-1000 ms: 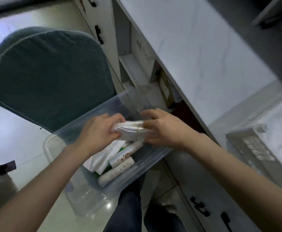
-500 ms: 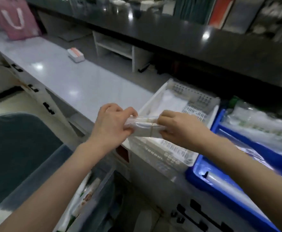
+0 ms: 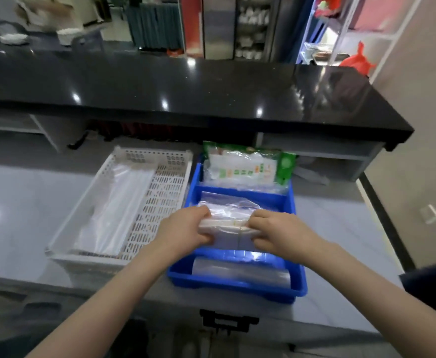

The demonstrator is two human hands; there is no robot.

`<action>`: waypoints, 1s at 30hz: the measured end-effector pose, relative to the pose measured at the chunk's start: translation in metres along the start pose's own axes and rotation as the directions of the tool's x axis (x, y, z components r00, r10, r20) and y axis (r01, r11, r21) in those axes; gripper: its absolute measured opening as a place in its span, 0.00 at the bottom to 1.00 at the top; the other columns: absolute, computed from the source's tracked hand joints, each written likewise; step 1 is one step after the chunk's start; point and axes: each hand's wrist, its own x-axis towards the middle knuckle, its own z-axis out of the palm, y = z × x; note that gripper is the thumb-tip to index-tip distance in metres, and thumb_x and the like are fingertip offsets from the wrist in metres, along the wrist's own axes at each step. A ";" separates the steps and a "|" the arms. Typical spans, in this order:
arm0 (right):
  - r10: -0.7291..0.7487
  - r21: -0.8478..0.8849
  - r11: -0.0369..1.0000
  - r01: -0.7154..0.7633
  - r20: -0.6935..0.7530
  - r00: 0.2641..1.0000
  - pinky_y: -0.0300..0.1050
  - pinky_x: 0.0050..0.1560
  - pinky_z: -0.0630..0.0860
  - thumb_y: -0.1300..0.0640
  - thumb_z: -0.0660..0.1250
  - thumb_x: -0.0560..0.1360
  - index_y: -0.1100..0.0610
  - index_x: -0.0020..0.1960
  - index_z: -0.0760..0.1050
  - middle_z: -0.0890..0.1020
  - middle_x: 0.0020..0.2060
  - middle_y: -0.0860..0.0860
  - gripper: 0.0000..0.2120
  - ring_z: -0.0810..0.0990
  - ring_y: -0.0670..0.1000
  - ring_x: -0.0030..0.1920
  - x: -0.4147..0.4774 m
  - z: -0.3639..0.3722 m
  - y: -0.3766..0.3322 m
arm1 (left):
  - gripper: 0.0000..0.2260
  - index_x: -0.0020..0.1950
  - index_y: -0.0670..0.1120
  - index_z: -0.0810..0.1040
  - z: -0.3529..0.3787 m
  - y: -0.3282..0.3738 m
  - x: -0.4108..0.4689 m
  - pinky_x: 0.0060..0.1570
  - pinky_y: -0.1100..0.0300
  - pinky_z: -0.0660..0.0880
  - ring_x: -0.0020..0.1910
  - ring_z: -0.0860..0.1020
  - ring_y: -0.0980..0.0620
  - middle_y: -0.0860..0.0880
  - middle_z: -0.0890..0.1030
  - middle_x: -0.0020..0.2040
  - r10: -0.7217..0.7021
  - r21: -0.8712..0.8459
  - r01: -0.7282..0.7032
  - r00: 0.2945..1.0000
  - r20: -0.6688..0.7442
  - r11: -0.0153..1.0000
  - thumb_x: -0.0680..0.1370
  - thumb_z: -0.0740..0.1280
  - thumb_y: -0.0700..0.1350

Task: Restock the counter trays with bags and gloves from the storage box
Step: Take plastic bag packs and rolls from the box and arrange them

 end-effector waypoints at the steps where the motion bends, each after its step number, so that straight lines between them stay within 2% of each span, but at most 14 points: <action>1: 0.026 0.022 0.999 -0.026 0.024 0.999 0.50 0.40 0.75 0.55 0.61 0.71 0.51 0.49 0.73 0.76 0.50 0.47 0.08 0.75 0.53 0.48 -0.003 0.005 0.005 | 0.17 0.51 0.53 0.73 0.006 0.002 0.002 0.42 0.56 0.73 0.48 0.77 0.49 0.53 0.79 0.49 0.014 0.036 -0.015 1.000 0.027 0.999 0.67 0.73 0.55; 6: 0.079 0.090 0.991 -0.094 0.158 0.984 0.48 0.41 0.74 0.54 0.61 0.70 0.53 0.47 0.73 0.77 0.48 0.47 0.07 0.76 0.53 0.49 -0.001 0.030 0.017 | 0.16 0.52 0.54 0.69 0.025 -0.001 0.009 0.39 0.57 0.70 0.50 0.78 0.49 0.54 0.79 0.51 0.071 0.158 -0.094 0.987 0.146 0.983 0.70 0.70 0.57; 9: 0.100 0.130 0.983 -0.129 0.209 0.973 0.49 0.40 0.73 0.55 0.62 0.70 0.56 0.46 0.73 0.77 0.47 0.49 0.07 0.76 0.54 0.49 0.006 0.040 0.016 | 0.19 0.57 0.54 0.69 0.028 -0.006 0.013 0.43 0.56 0.69 0.50 0.77 0.49 0.53 0.80 0.54 0.102 0.218 -0.146 0.975 0.198 0.965 0.70 0.69 0.58; 11: 0.099 0.167 0.976 -0.137 0.214 0.972 0.50 0.44 0.75 0.55 0.63 0.70 0.56 0.48 0.75 0.77 0.48 0.49 0.08 0.77 0.54 0.50 0.008 0.043 0.016 | 0.22 0.59 0.55 0.69 0.028 -0.008 0.014 0.48 0.56 0.66 0.49 0.77 0.50 0.54 0.81 0.53 0.162 0.267 -0.209 0.969 0.189 0.941 0.69 0.68 0.61; 13: 0.103 0.210 0.968 -0.140 0.180 0.978 0.50 0.49 0.76 0.52 0.66 0.70 0.51 0.53 0.77 0.78 0.52 0.46 0.12 0.77 0.50 0.53 0.006 0.045 0.017 | 0.25 0.60 0.58 0.70 0.027 -0.012 0.016 0.53 0.57 0.65 0.51 0.77 0.53 0.56 0.81 0.54 0.192 0.249 -0.224 0.971 0.146 0.942 0.66 0.68 0.64; 15: 0.123 0.280 0.948 -0.154 0.126 0.984 0.45 0.53 0.75 0.47 0.69 0.70 0.44 0.59 0.76 0.75 0.57 0.41 0.18 0.75 0.44 0.55 0.000 0.048 0.019 | 0.26 0.60 0.59 0.73 0.023 -0.017 0.018 0.56 0.57 0.66 0.54 0.75 0.55 0.57 0.80 0.54 0.191 0.227 -0.209 0.977 0.099 0.951 0.66 0.67 0.67; 17: 0.155 0.365 0.916 -0.165 0.056 0.986 0.41 0.55 0.74 0.42 0.70 0.69 0.40 0.58 0.76 0.72 0.60 0.37 0.18 0.74 0.41 0.56 -0.007 0.047 0.020 | 0.25 0.59 0.59 0.76 0.020 -0.021 0.022 0.57 0.57 0.67 0.55 0.74 0.55 0.58 0.79 0.53 0.201 0.220 -0.213 0.977 0.074 0.952 0.67 0.65 0.70; 20: 0.229 0.461 0.870 -0.173 -0.068 0.971 0.38 0.56 0.72 0.39 0.68 0.71 0.41 0.54 0.79 0.76 0.55 0.37 0.14 0.75 0.39 0.55 -0.004 0.041 0.024 | 0.25 0.56 0.59 0.79 0.014 -0.025 0.029 0.55 0.58 0.69 0.52 0.72 0.57 0.59 0.75 0.50 0.207 0.118 -0.213 0.976 0.059 0.970 0.68 0.61 0.72; 22: 0.302 0.482 0.849 -0.217 -0.104 0.948 0.40 0.54 0.74 0.41 0.66 0.73 0.43 0.51 0.80 0.79 0.51 0.39 0.10 0.76 0.39 0.52 0.007 0.036 0.030 | 0.21 0.55 0.58 0.79 0.013 -0.026 0.039 0.51 0.58 0.71 0.51 0.72 0.57 0.58 0.74 0.49 0.193 0.037 -0.195 0.980 0.043 0.980 0.72 0.60 0.69; 24: 0.366 0.434 0.850 -0.299 -0.077 0.927 0.45 0.55 0.75 0.46 0.64 0.76 0.45 0.54 0.79 0.80 0.52 0.42 0.09 0.77 0.43 0.53 0.021 0.034 0.038 | 0.15 0.56 0.55 0.78 0.016 -0.025 0.053 0.50 0.58 0.73 0.51 0.75 0.55 0.56 0.76 0.51 0.153 -0.027 -0.152 0.987 0.037 0.988 0.77 0.59 0.61; 26: 0.389 0.284 0.882 -0.377 0.012 0.921 0.48 0.58 0.74 0.50 0.64 0.77 0.48 0.61 0.76 0.78 0.58 0.46 0.13 0.76 0.48 0.59 0.039 0.036 0.046 | 0.12 0.60 0.52 0.77 0.021 -0.023 0.074 0.53 0.56 0.74 0.55 0.77 0.53 0.54 0.79 0.57 0.125 -0.051 -0.122 0.991 0.052 0.991 0.79 0.60 0.52; 28: 0.389 0.140 0.904 -0.403 0.116 0.914 0.51 0.58 0.74 0.52 0.64 0.77 0.50 0.66 0.72 0.76 0.62 0.48 0.18 0.74 0.52 0.62 0.056 0.039 0.049 | 0.14 0.65 0.51 0.75 0.027 -0.020 0.095 0.58 0.55 0.73 0.60 0.75 0.52 0.52 0.77 0.63 0.141 -0.014 -0.140 0.983 0.114 0.990 0.79 0.61 0.46; 30: 0.389 0.048 0.914 -0.403 0.180 0.904 0.53 0.57 0.74 0.53 0.66 0.74 0.52 0.66 0.71 0.76 0.63 0.51 0.21 0.74 0.54 0.61 0.070 0.046 0.050 | 0.19 0.68 0.52 0.72 0.034 -0.018 0.110 0.59 0.54 0.74 0.62 0.74 0.51 0.52 0.75 0.66 0.166 0.047 -0.180 0.964 0.209 0.983 0.77 0.65 0.45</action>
